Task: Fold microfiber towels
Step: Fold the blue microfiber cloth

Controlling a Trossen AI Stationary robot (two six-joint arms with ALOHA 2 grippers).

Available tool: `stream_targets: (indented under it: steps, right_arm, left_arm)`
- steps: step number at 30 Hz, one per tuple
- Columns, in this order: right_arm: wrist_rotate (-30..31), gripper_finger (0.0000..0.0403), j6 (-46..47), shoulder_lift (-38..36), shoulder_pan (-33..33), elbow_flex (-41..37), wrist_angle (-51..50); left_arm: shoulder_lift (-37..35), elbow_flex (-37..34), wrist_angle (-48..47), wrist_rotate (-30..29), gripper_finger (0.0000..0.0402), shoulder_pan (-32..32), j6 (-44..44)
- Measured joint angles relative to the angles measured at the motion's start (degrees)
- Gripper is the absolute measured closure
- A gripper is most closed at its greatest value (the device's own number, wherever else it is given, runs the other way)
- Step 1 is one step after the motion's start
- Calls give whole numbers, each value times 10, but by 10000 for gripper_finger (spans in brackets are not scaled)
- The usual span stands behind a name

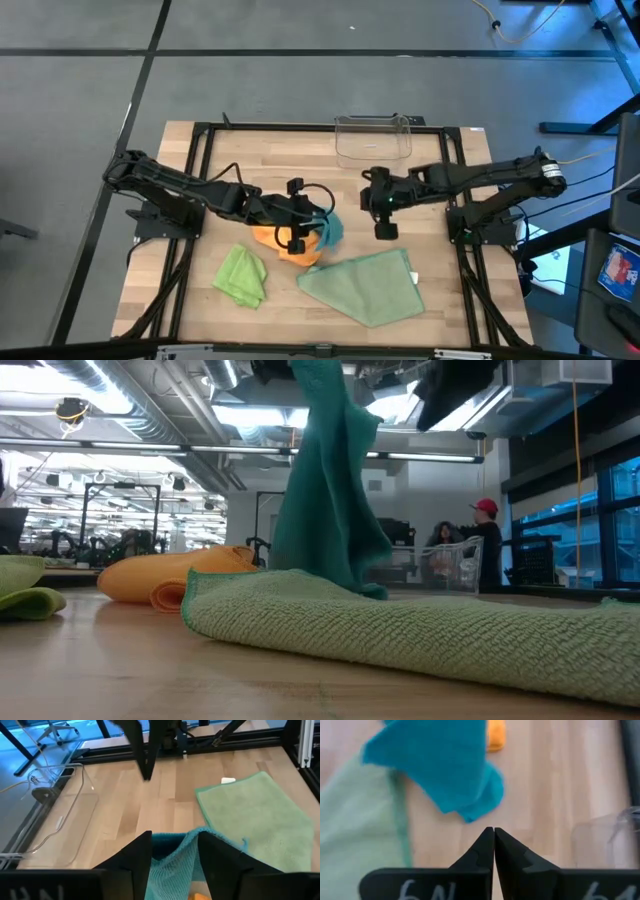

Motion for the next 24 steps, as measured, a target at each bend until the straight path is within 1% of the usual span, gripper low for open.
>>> stream_targets:
  steps: [4, 7, 11, 14, 19, 22, 24]
  right_arm:
    - [95, 397, -15, 0, 47, -35, 60]
    - [122, 397, -17, 0, 73, -49, 75]
    - [124, 383, 34, 0, 90, -49, 55]
    - [122, 378, 82, 0, 98, -49, 43]
    - [73, 382, 128, 0, 102, -49, 21]
    - [38, 389, 133, 1, 102, -49, 21]
    - [36, 389, 134, 5, 102, -49, 32]
  left_arm:
    - [0, 0, -5, -1, 250, 0, 0]
    - [0, 0, -6, -3, 252, 0, 1]
    - [0, 0, -6, -27, 250, 0, 1]
    - [0, 0, -7, -29, 249, 0, 1]
    - [0, 0, -7, -29, 249, 0, 1]
    - [0, 0, -7, -29, 249, 0, 1]
    - [0, 0, -8, -29, 249, 0, 1]
